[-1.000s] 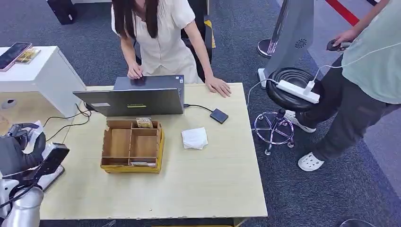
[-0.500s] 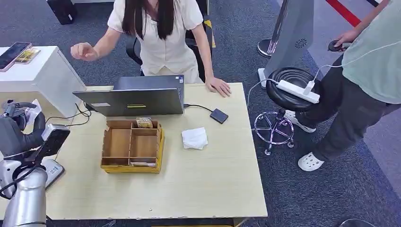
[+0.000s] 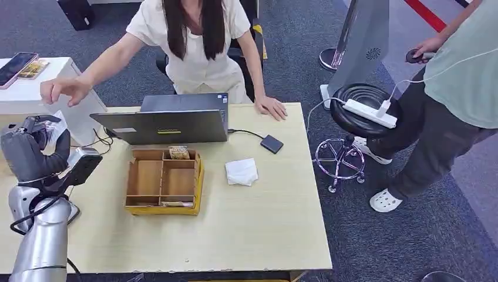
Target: Pass the card to the sensor for recognition and then transmit it.
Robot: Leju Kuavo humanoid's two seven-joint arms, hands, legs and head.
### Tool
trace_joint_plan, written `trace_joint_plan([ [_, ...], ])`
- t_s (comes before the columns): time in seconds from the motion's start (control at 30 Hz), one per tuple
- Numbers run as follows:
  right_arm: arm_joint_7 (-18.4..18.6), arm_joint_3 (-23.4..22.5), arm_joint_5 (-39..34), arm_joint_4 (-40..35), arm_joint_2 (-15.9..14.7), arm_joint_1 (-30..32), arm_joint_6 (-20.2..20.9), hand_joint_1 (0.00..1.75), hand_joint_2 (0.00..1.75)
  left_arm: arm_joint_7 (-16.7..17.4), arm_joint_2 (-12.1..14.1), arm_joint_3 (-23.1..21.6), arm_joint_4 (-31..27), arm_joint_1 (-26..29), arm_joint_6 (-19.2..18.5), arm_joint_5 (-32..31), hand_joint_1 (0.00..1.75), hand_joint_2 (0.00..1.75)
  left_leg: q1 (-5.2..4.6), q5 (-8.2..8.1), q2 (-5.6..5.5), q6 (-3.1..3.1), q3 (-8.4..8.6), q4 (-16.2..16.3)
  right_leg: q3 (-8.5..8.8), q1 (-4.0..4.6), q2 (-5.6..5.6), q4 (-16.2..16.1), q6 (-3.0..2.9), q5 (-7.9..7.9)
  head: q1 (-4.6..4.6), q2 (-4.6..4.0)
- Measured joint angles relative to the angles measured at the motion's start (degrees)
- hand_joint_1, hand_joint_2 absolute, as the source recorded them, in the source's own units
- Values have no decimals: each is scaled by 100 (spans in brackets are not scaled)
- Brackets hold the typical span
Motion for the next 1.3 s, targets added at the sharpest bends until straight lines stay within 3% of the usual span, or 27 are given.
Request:
trace_joint_plan([
  [0.73, 20, 131, -103, 17, 4, -58, -2, 0, 175, 173, 50, -645, 28, -253, 164, -491, 175, 175, 0, 0, -1, 0, -3, 1, -3, 0, -1, 0, 0, 0, 2, 0],
  [0.77, 20, 146, -116, 17, 4, -59, -2, 0, 175, 188, 74, -679, 50, -257, 168, -529, 0, 175, 0, 0, -1, 0, -3, 1, -3, 0, -1, 0, 0, 0, 2, 0],
  [1.3, 26, 197, -208, 46, 4, -55, -13, 0, 175, 350, 216, -741, 317, -267, 236, -656, 0, 175, 0, 0, -1, 0, -3, 1, -3, 0, -1, 0, 0, 0, 0, 0],
])
